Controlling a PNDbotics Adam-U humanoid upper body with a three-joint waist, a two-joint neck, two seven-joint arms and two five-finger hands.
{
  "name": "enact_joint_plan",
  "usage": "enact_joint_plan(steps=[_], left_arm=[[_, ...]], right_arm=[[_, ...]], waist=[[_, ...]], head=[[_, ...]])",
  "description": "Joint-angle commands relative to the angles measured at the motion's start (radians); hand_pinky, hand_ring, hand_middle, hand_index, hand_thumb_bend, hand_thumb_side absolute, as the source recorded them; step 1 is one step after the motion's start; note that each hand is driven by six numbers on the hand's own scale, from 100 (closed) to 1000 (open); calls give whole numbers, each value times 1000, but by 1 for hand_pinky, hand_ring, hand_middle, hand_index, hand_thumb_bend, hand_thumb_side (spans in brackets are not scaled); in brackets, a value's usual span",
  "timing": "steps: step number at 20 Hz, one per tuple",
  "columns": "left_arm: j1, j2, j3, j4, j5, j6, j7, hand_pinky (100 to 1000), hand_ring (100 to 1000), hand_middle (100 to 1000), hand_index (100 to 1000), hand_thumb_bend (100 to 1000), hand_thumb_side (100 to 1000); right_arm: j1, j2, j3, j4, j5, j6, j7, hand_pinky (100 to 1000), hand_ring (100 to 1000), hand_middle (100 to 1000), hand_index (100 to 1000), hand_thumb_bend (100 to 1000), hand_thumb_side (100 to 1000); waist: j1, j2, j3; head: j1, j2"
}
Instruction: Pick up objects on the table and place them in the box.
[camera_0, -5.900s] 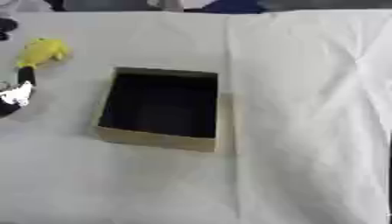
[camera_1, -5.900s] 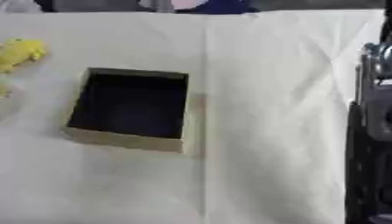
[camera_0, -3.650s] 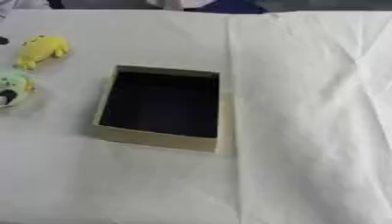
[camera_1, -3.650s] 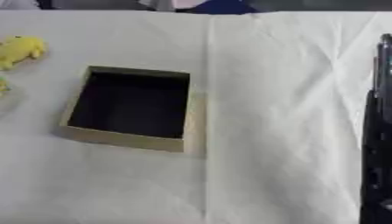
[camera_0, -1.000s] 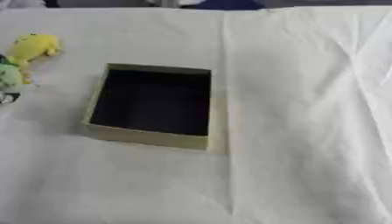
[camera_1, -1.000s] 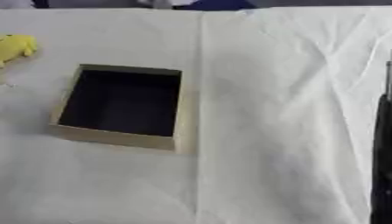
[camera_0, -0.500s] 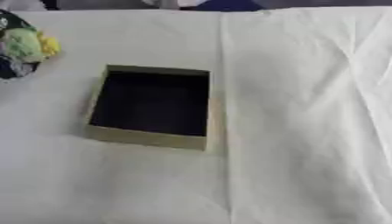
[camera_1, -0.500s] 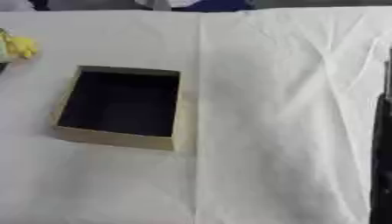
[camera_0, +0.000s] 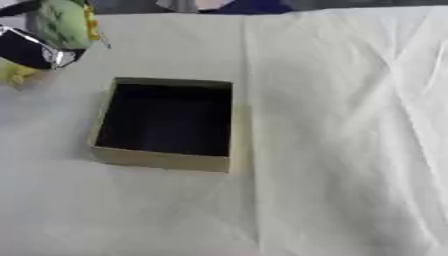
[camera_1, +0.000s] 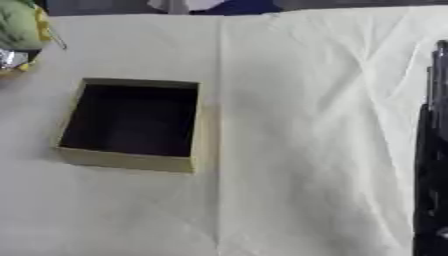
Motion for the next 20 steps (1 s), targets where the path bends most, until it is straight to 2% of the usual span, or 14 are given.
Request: enact_joint_plan(steps=[1,5,9,12,13,14,20], left_arm=[[-36,-4,-29,-38,4,2,-27,537,650,715,800,125,174],[-66,-43,-77,-39,-16,0,-59,547,658,720,803,149,179],[-84,-74,-117,-35,-49,-14,-81,561,673,728,807,209,189],[-87,-94,-139,-34,-72,-23,-95,567,678,733,813,214,192],[-88,-102,-146,-31,-79,-24,-98,569,681,735,817,258,189],[-88,-110,-152,-28,-84,-25,-101,571,683,737,819,213,193],[-83,-142,-186,4,-121,-42,-133,618,728,768,849,257,208]], right_arm=[[-9,-11,3,-26,3,-3,4,792,921,528,774,100,879],[-7,-8,3,-28,-2,-3,5,792,922,528,774,100,879],[-4,-7,2,-31,-8,-4,4,793,922,529,774,100,878],[-1,-5,2,-36,-13,-6,4,793,922,529,774,100,878],[0,-3,2,-38,-14,-6,4,793,922,530,774,100,878],[1,-2,2,-39,-14,-6,5,793,922,530,774,100,878],[1,0,0,-42,-17,-5,5,794,923,529,774,100,879]], waist=[[2,-22,-3],[3,-21,-8],[5,-20,-12],[7,-20,-14],[7,-20,-14],[7,-20,-15],[5,-18,-19]], head=[[2,5],[5,5],[7,5],[5,5],[4,5],[2,5],[-7,5]])
